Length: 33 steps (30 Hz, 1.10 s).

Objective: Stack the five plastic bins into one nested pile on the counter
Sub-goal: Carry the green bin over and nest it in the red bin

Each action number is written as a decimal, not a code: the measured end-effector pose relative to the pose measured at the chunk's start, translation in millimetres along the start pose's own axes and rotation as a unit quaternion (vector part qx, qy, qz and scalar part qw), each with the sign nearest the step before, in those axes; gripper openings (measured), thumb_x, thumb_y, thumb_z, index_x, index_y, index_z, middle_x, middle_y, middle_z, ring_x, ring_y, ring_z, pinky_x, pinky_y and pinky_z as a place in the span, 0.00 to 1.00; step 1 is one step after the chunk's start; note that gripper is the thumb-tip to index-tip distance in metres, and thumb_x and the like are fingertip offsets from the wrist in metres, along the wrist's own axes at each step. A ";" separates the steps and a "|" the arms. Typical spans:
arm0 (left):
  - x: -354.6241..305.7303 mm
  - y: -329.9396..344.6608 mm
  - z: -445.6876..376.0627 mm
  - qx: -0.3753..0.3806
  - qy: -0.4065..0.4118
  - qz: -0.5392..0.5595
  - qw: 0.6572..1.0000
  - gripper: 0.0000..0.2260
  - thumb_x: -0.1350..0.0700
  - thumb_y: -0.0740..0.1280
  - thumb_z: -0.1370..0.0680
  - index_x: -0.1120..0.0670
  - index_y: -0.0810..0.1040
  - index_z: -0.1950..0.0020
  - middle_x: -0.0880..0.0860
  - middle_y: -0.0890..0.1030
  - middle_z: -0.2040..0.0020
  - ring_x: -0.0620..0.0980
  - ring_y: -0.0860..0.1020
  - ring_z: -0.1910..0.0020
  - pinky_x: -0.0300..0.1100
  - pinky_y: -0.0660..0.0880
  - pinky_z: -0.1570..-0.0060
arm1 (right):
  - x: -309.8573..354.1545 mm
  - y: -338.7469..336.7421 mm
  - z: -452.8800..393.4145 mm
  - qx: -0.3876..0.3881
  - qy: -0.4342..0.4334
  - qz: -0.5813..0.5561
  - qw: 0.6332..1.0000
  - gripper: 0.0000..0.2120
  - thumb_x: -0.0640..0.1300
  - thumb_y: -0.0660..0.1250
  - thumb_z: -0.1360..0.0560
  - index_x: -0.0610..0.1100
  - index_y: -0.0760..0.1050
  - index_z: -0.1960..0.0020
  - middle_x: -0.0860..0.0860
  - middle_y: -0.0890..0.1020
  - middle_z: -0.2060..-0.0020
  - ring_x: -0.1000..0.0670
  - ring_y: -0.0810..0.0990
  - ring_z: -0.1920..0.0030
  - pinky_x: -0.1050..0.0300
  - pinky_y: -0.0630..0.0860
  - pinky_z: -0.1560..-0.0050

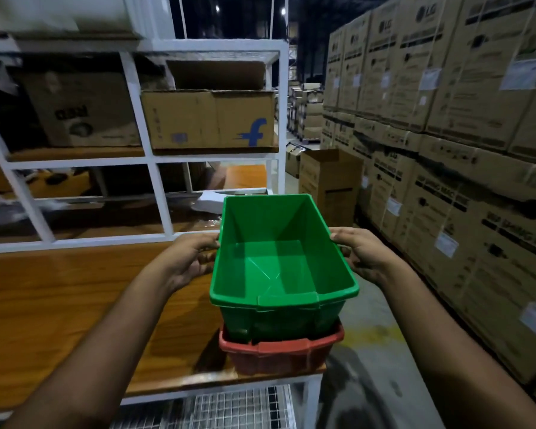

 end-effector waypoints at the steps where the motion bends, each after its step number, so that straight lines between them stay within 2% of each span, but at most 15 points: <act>1: 6.5 0.3 -2.8 0.001 -0.006 0.000 1.000 0.14 0.66 0.62 0.24 0.59 0.80 0.41 0.57 0.84 0.48 0.49 0.82 0.59 0.42 0.80 0.64 | -5.9 -2.2 -2.2 -0.003 0.005 0.002 1.000 0.13 0.34 0.62 0.20 0.35 0.77 0.37 0.39 0.82 0.45 0.44 0.81 0.51 0.54 0.83 0.58; 4: 26.5 0.5 -9.2 -0.004 -0.018 -0.006 1.000 0.13 0.68 0.61 0.24 0.60 0.80 0.42 0.59 0.83 0.48 0.51 0.81 0.56 0.41 0.80 0.65 | -23.8 -6.6 -5.1 -0.004 0.017 0.017 1.000 0.12 0.33 0.61 0.20 0.35 0.77 0.39 0.40 0.83 0.50 0.45 0.82 0.53 0.57 0.82 0.65; 7: 47.1 -4.3 -15.1 -0.016 -0.031 -0.021 0.999 0.13 0.68 0.61 0.23 0.59 0.80 0.43 0.59 0.83 0.47 0.53 0.81 0.53 0.42 0.80 0.63 | -40.6 -11.9 -6.8 -0.002 0.022 0.051 0.998 0.12 0.34 0.61 0.20 0.36 0.77 0.39 0.41 0.84 0.51 0.46 0.82 0.55 0.56 0.82 0.62; 11: 73.6 -14.2 -21.9 -0.028 -0.048 -0.071 0.996 0.14 0.67 0.63 0.24 0.59 0.79 0.40 0.59 0.84 0.45 0.56 0.79 0.48 0.53 0.78 0.44 | -60.8 -15.9 -4.6 -0.005 0.029 0.097 0.995 0.09 0.34 0.62 0.20 0.39 0.78 0.43 0.45 0.85 0.54 0.50 0.83 0.59 0.59 0.81 0.64; 12: 77.7 -15.6 -23.1 -0.028 -0.048 -0.078 0.995 0.14 0.67 0.63 0.24 0.59 0.79 0.40 0.59 0.84 0.45 0.56 0.79 0.47 0.53 0.78 0.44 | -63.8 -17.0 -4.3 -0.011 0.029 0.099 0.995 0.08 0.33 0.62 0.20 0.40 0.78 0.44 0.45 0.85 0.55 0.51 0.83 0.61 0.60 0.80 0.66; 15: 84.0 -20.3 -24.4 -0.041 -0.047 -0.088 0.994 0.15 0.66 0.65 0.24 0.58 0.78 0.38 0.57 0.84 0.46 0.53 0.83 0.50 0.45 0.80 0.57 | -67.6 -20.1 -3.2 -0.031 0.024 0.110 0.993 0.06 0.34 0.63 0.20 0.41 0.77 0.46 0.46 0.83 0.59 0.52 0.82 0.64 0.62 0.78 0.69; 18: 86.8 -23.0 -26.0 -0.051 -0.042 -0.090 0.994 0.16 0.66 0.65 0.23 0.57 0.76 0.37 0.57 0.84 0.46 0.52 0.83 0.52 0.42 0.79 0.62 | -68.3 -22.3 -2.8 -0.038 0.016 0.150 0.988 0.09 0.35 0.65 0.20 0.38 0.76 0.41 0.45 0.81 0.57 0.50 0.78 0.63 0.63 0.77 0.70; 20: 87.7 -22.4 -25.6 -0.052 -0.040 -0.098 0.993 0.16 0.66 0.65 0.23 0.56 0.75 0.36 0.58 0.83 0.45 0.52 0.83 0.52 0.41 0.79 0.63 | -67.7 -23.4 -2.0 -0.047 0.007 0.173 0.984 0.10 0.36 0.65 0.20 0.37 0.75 0.40 0.45 0.80 0.59 0.50 0.76 0.64 0.63 0.75 0.71; 24: 92.0 -21.9 -23.9 -0.055 -0.043 -0.104 0.992 0.15 0.66 0.64 0.22 0.55 0.75 0.37 0.59 0.82 0.44 0.54 0.83 0.50 0.42 0.80 0.63 | -70.4 -20.2 1.3 -0.049 -0.001 0.186 0.981 0.06 0.36 0.63 0.19 0.39 0.75 0.43 0.45 0.78 0.61 0.50 0.74 0.66 0.65 0.73 0.73; 30: 96.9 -24.6 -19.5 -0.059 -0.042 -0.129 0.989 0.14 0.63 0.65 0.22 0.55 0.75 0.37 0.58 0.82 0.43 0.55 0.83 0.47 0.48 0.81 0.56 | -76.0 -21.9 5.3 -0.066 -0.001 0.203 0.977 0.09 0.39 0.63 0.19 0.38 0.76 0.40 0.47 0.79 0.59 0.50 0.76 0.64 0.65 0.73 0.74; 33: 94.8 -22.1 -9.3 -0.063 -0.039 -0.152 0.986 0.13 0.63 0.64 0.22 0.56 0.76 0.37 0.58 0.81 0.42 0.54 0.82 0.47 0.45 0.80 0.60 | -76.0 -22.9 7.9 -0.080 -0.004 0.229 0.970 0.11 0.40 0.63 0.19 0.37 0.76 0.39 0.47 0.81 0.57 0.50 0.79 0.61 0.63 0.76 0.70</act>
Point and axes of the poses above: each hand's wrist, its own z-axis away from the middle knuckle, its own y-axis out of the palm, x = y × z, the point moved 9 cm from there along -z, towards the middle knuckle
